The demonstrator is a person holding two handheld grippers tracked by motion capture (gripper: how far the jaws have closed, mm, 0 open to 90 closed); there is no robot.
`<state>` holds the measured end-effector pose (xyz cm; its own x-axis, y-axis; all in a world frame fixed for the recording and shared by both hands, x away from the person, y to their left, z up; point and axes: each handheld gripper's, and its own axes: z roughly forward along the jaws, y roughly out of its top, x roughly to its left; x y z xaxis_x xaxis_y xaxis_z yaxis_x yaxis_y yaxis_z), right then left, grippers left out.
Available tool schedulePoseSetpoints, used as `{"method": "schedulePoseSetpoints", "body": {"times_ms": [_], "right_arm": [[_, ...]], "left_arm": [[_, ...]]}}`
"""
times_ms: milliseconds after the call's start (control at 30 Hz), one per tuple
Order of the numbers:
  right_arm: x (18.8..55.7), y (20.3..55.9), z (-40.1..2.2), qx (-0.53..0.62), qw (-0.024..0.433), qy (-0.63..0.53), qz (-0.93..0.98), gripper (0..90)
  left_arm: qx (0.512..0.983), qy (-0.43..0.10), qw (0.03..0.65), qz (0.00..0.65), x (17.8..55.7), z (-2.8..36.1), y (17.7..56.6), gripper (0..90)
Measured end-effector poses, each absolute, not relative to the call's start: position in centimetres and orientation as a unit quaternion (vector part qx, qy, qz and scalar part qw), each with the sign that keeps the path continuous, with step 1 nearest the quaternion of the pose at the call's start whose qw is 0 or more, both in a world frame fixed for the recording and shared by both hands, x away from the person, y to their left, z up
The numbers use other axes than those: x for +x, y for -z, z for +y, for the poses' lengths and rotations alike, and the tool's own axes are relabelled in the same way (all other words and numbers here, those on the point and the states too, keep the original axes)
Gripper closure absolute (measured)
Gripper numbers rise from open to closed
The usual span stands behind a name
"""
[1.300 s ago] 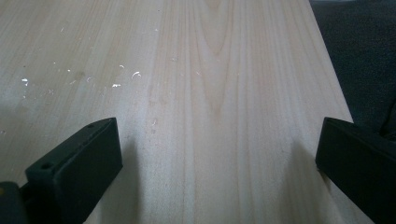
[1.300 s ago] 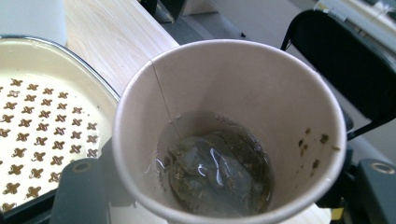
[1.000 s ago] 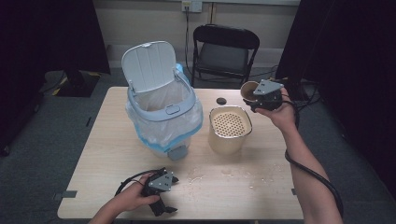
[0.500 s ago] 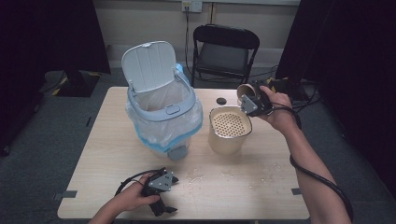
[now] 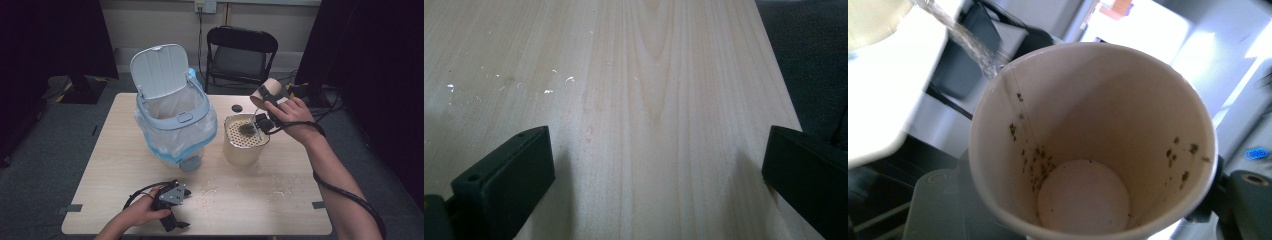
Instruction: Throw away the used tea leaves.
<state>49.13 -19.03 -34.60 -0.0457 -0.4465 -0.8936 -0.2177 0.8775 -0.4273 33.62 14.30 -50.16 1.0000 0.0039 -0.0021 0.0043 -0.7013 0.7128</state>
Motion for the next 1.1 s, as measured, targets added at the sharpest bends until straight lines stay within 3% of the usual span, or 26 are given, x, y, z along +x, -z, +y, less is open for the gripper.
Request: {"method": "schedulePoseSetpoints", "body": {"times_ms": [67,400,600,1100], "right_arm": [[49.3,34.0,-19.1,-0.185,0.633,0.050,0.750,28.9],[50.8,32.1,-21.9,0.108,0.437,-0.209,0.868,28.3],[50.8,32.4,-22.3,0.147,0.378,-0.247,0.880,28.3],[51.0,31.8,-22.3,0.189,0.308,-0.306,0.881,27.6]], "left_arm": [[0.922,0.000,0.387,0.002,33.6,14.3,50.2,0.0],[0.923,0.000,0.386,0.002,33.6,14.3,50.1,0.0],[0.923,0.000,0.386,0.003,33.6,14.3,50.1,0.0],[0.923,0.000,0.386,0.003,33.6,14.3,50.1,0.0]]}}
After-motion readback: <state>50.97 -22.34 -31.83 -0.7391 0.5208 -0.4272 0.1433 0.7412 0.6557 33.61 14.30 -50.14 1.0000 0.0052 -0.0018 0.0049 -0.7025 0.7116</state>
